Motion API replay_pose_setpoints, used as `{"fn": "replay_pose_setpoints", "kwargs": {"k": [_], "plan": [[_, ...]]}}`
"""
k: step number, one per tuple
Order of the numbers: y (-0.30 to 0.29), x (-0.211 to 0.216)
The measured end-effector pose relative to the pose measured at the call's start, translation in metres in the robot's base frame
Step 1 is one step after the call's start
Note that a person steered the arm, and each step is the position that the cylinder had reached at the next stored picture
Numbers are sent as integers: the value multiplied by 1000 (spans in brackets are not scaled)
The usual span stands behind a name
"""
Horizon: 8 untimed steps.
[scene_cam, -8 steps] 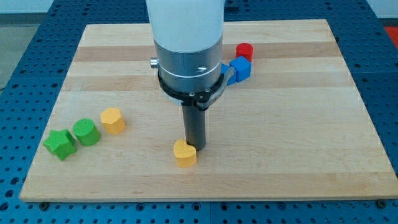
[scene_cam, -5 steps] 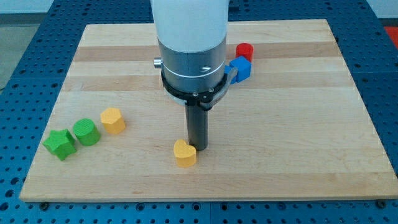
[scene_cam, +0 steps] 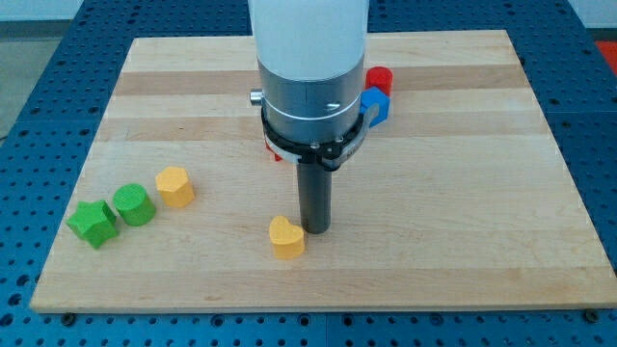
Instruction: Move the yellow heart closer to the green circle
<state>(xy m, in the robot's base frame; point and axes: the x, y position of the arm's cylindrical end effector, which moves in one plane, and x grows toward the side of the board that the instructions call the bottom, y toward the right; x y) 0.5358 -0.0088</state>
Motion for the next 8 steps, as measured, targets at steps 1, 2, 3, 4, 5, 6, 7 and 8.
{"fn": "replay_pose_setpoints", "kwargs": {"k": [1, 2, 3, 4, 5, 6, 7, 8], "plan": [[1, 4], [26, 6], [21, 12], [-40, 36], [-94, 29], [-141, 11], [-129, 7], [-70, 0]]}}
